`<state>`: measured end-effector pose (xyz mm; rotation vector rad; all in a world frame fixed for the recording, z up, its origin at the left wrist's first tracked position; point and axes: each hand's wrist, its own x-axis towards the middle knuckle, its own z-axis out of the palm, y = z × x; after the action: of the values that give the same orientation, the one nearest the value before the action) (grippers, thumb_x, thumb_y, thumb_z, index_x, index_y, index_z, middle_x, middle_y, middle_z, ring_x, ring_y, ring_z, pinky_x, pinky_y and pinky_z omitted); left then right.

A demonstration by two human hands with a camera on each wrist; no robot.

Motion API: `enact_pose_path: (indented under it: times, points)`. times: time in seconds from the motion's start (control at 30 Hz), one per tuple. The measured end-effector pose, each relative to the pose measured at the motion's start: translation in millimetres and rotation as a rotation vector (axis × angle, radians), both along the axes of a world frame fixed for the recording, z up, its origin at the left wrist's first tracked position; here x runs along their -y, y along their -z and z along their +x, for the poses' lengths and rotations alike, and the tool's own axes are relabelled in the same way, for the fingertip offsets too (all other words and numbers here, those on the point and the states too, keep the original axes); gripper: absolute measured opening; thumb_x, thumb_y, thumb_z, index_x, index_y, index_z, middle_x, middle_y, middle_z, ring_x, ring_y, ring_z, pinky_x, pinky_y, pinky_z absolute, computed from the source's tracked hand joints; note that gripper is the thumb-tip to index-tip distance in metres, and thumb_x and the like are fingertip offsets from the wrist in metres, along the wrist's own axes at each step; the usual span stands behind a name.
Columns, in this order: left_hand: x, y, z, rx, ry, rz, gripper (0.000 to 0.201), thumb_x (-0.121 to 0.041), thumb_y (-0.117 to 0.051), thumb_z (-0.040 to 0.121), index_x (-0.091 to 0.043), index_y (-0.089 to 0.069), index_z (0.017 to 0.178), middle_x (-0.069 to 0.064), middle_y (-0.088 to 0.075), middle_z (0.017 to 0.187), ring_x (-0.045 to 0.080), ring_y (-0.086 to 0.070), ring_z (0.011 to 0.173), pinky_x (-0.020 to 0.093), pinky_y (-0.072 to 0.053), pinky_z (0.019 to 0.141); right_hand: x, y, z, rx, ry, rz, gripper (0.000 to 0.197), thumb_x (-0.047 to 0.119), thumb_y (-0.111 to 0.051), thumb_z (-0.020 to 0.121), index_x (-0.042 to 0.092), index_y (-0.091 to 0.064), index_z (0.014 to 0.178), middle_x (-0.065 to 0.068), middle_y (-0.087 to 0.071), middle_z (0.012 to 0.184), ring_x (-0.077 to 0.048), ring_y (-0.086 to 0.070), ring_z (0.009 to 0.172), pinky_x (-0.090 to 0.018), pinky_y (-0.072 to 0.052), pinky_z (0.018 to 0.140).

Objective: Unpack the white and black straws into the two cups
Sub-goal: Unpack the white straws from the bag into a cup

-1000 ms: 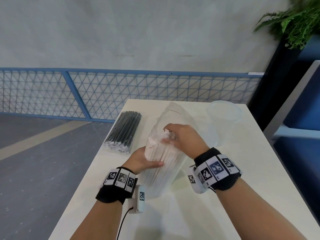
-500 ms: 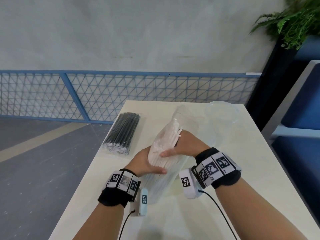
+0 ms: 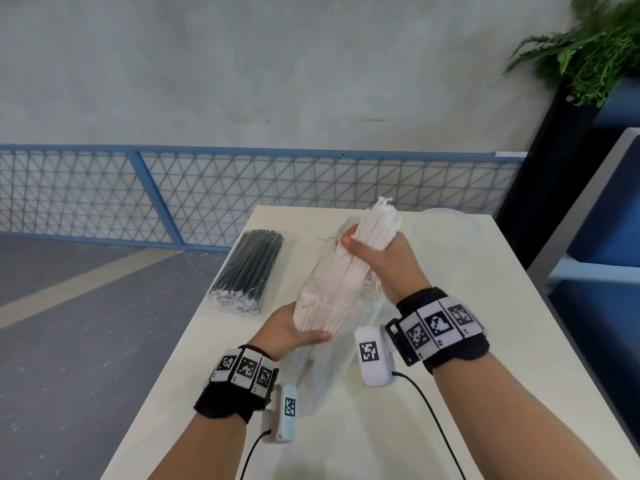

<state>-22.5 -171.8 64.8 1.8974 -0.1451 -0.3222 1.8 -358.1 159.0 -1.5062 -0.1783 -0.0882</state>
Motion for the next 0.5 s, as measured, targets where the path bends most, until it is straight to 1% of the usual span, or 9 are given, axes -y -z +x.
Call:
enact_pose_path:
  times: [0.07,0.1,0.17,0.2,0.27,0.33,0.43,0.5]
  points:
    - [0,-1,-1,0.003,0.01,0.003,0.041,-0.02,-0.08,0.067,-0.033,-0.055,0.096,-0.014,-0.065,0.096,0.001,-0.061,0.094,0.022,-0.044,0.087,2,-5,3,0.012,0.011,0.085,0.009,0.013,-0.068,0.082,0.009,-0.065,0.089,-0.008,-0.067,0.091,-0.02,-0.064,0.088,-0.033,-0.052,0.077]
    - [0,-2,-1,0.003,0.016,-0.002,0.04,-0.022,-0.08,0.065,-0.033,-0.056,0.095,-0.016,-0.065,0.095,-0.003,-0.06,0.092,0.021,-0.045,0.086,3,-3,3,-0.011,-0.013,0.089,0.017,0.017,-0.069,0.08,0.008,-0.065,0.095,-0.008,-0.068,0.096,-0.021,-0.065,0.092,-0.032,-0.053,0.079]
    - [1,-2,-2,0.001,0.014,-0.03,0.044,-0.031,-0.083,0.057,-0.033,-0.057,0.093,-0.018,-0.067,0.09,-0.006,-0.062,0.087,0.018,-0.048,0.084,3,6,0,-0.107,-0.095,-0.017,0.042,0.027,-0.073,0.072,0.007,-0.064,0.108,-0.009,-0.069,0.107,-0.021,-0.065,0.102,-0.034,-0.054,0.087]
    - [0,-2,-1,0.004,0.012,-0.05,0.05,-0.038,-0.086,0.052,-0.033,-0.058,0.093,-0.018,-0.068,0.088,-0.005,-0.064,0.086,0.018,-0.05,0.082,1,13,-3,-0.15,-0.125,-0.09,0.05,0.027,-0.077,0.069,0.007,-0.062,0.112,-0.009,-0.069,0.11,-0.021,-0.065,0.104,-0.037,-0.053,0.09]
    - [1,-1,0,0.016,0.01,-0.079,0.066,-0.053,-0.087,0.039,-0.032,-0.059,0.095,-0.017,-0.071,0.087,-0.003,-0.066,0.088,0.015,-0.052,0.077,-4,25,-7,-0.181,-0.089,-0.17,0.049,0.019,-0.08,0.069,0.008,-0.062,0.113,-0.01,-0.068,0.112,-0.022,-0.065,0.104,-0.043,-0.052,0.092]
    - [1,2,1,0.026,0.01,-0.098,0.076,-0.063,-0.083,0.03,-0.032,-0.06,0.095,-0.017,-0.071,0.087,-0.004,-0.067,0.089,0.012,-0.051,0.073,-10,29,-9,-0.176,0.001,-0.14,0.041,0.014,-0.078,0.071,0.008,-0.063,0.109,-0.011,-0.069,0.109,-0.024,-0.065,0.103,-0.044,-0.053,0.091]
    - [0,3,3,0.032,-0.006,-0.115,0.081,-0.067,-0.082,0.026,-0.031,-0.061,0.095,-0.016,-0.071,0.089,-0.003,-0.067,0.088,0.012,-0.051,0.072,-18,26,-10,-0.174,0.025,-0.032,0.034,0.01,-0.073,0.076,0.006,-0.062,0.108,-0.013,-0.068,0.109,-0.027,-0.065,0.103,-0.042,-0.053,0.09]
    - [-2,4,3,0.038,-0.012,-0.099,0.081,-0.069,-0.081,0.026,-0.03,-0.061,0.095,-0.014,-0.07,0.091,-0.003,-0.066,0.09,0.013,-0.05,0.076,-19,19,-9,-0.152,0.043,0.031,0.034,0.011,-0.07,0.079,0.004,-0.061,0.111,-0.013,-0.067,0.11,-0.026,-0.064,0.103,-0.039,-0.054,0.089]
